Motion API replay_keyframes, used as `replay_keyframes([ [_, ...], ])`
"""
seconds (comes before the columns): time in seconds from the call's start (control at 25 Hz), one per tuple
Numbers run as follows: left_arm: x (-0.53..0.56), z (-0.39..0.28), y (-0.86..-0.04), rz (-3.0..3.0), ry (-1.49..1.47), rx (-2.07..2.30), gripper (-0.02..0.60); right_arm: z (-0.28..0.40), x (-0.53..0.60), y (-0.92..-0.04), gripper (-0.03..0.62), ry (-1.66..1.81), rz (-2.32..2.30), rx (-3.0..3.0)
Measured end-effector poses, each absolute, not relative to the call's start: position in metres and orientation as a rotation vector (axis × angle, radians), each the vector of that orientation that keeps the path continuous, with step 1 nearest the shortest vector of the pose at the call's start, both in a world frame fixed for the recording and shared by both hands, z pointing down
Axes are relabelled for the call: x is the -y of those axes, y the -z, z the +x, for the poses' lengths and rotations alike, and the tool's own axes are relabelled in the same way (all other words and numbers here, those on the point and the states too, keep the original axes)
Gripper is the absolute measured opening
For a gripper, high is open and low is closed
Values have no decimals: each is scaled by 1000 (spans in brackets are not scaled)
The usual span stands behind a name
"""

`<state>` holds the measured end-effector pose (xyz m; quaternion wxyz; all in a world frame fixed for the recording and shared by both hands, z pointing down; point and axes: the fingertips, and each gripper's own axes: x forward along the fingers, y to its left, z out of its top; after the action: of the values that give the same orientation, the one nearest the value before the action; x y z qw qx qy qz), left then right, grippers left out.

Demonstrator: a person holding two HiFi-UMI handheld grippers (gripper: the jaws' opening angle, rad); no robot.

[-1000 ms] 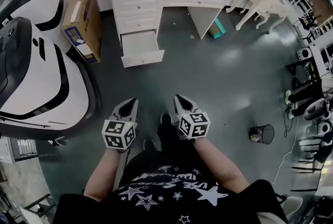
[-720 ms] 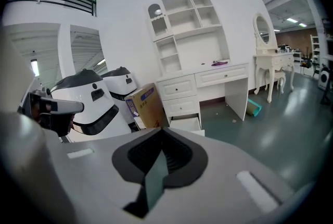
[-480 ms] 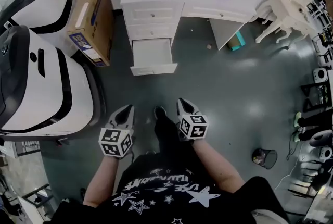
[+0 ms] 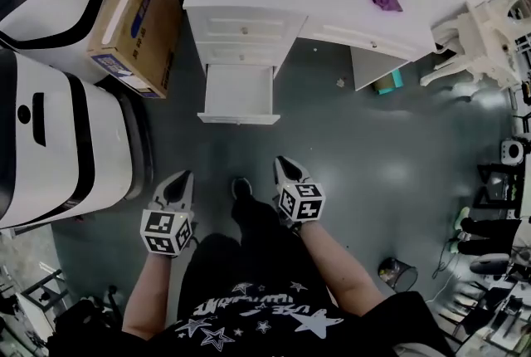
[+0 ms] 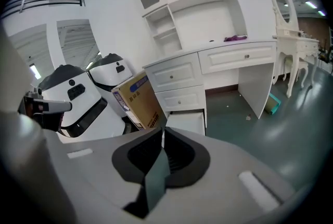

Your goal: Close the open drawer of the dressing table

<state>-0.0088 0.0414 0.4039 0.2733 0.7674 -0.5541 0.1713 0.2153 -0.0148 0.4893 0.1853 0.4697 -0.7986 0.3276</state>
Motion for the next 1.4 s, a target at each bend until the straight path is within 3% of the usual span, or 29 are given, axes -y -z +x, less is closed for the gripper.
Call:
replay_keyframes([
  [0.4,10,-19,-476,1958,-438,1525,9,205,54,-587,5,-975,1165,2125],
  [0.76,40,-33,-600,1900,-502,1420,9,160,84,-682,8,-1035,1147,2001],
  [0.92,54,-43,-648,1862,-510,1375,9,138,103,-728,49,-1087,1146,1958],
  [1.08,64,-54,-680,1833,-524,1336,9,136,124,-766,51,-1160,1254,1855],
  [1.4,88,-88,-740,1862,-653,1229,9,132,142,-809,51,-1016,1258,1694],
])
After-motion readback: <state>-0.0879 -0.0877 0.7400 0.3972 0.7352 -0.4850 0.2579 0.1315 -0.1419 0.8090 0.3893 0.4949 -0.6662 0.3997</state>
